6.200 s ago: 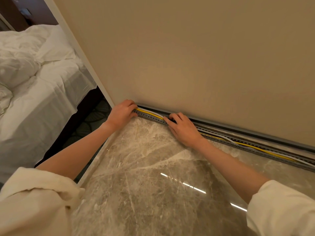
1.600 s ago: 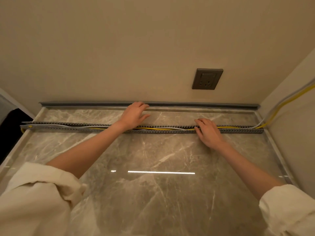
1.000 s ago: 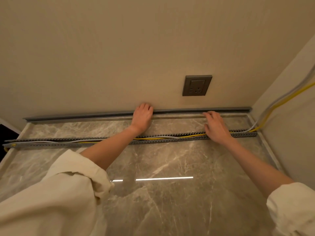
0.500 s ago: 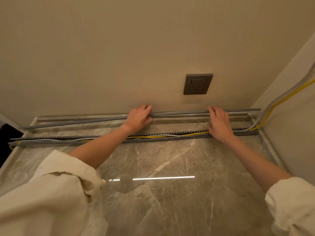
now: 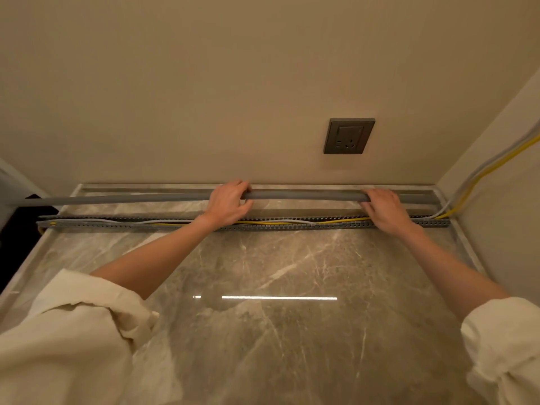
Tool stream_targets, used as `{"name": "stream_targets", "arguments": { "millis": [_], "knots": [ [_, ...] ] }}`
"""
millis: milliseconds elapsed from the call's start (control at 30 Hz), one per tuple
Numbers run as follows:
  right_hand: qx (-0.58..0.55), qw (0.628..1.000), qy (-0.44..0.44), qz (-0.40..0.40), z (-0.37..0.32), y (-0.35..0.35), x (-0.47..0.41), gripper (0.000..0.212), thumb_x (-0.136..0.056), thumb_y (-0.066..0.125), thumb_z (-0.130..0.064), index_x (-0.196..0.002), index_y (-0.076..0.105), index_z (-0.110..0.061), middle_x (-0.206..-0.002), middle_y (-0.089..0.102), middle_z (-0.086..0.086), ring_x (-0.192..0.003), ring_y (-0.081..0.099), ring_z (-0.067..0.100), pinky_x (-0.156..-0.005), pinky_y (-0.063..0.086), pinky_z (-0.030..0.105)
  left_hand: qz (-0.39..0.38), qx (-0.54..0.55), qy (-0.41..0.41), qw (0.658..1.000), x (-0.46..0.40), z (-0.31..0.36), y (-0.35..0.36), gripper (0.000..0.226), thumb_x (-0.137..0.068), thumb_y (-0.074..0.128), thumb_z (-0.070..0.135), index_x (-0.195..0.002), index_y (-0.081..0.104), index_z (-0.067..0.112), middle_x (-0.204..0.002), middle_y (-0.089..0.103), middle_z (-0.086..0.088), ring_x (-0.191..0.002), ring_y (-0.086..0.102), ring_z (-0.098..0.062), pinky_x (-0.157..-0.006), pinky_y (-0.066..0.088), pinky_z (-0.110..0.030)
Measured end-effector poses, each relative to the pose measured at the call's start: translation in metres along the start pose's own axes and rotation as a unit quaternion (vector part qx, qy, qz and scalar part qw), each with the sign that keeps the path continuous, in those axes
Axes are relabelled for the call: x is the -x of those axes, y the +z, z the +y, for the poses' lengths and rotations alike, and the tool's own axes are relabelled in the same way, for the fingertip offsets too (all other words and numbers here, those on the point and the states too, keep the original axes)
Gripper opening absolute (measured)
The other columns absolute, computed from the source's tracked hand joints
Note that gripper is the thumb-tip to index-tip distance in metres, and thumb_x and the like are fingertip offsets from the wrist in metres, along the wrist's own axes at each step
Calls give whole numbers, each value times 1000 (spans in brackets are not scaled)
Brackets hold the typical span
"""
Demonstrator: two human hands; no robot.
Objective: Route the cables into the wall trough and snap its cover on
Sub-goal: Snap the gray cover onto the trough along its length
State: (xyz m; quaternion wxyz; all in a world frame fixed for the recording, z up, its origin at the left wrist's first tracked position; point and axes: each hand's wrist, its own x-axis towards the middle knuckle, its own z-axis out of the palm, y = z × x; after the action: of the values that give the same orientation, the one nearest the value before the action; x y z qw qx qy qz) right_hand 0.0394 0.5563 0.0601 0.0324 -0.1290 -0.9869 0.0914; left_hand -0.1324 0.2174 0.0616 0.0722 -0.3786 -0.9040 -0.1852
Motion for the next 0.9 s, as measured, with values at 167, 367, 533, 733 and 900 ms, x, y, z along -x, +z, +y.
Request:
{"name": "stream_targets", "arguments": {
  "millis": [167,367,533,733,900],
  "knots": [
    [-39,997,-22,-60,8,-5,12,53,-92,55,-38,-133,47,-5,-129,57,18,-118,52,33,-102,39,45,1,25,-12,1000,20,-2,-1,20,-81,60,20,-96,57,8,-91,63,-10,-82,56,-25,-67,45,-37],
    [-32,996,-10,-78,26,-1,21,35,-90,56,-41,-104,56,-10,-97,60,9,-95,57,29,-80,42,37,-21,8,-34,999,31,2,2,19,-74,63,19,-88,54,10,-86,60,-7,-77,54,-22,-62,42,-33],
    [-13,996,-32,-79,44,-5,22,28,-90,57,-40,-95,54,-12,-91,62,10,-84,57,30,-67,39,36,-44,2,-60,997,35,9,12,20,-72,62,14,-87,50,8,-86,59,-10,-78,52,-24,-64,44,-35],
    [1,995,-66,-75,52,-2,24,30,-92,54,-39,-105,57,-13,-98,65,11,-89,59,30,-74,45,40,-112,3,-10,994,22,42,22,44,-72,67,29,-109,52,9,-102,57,-10,-90,53,-24,-76,46,-34],
    [-18,996,-75,-53,57,4,27,32,-92,53,-39,-109,58,-12,-102,64,11,-93,57,29,-84,46,42,-144,49,35,988,-10,113,48,46,-84,63,31,-123,50,10,-117,61,-11,-105,57,-25,-90,47,-37]
  ]
}}
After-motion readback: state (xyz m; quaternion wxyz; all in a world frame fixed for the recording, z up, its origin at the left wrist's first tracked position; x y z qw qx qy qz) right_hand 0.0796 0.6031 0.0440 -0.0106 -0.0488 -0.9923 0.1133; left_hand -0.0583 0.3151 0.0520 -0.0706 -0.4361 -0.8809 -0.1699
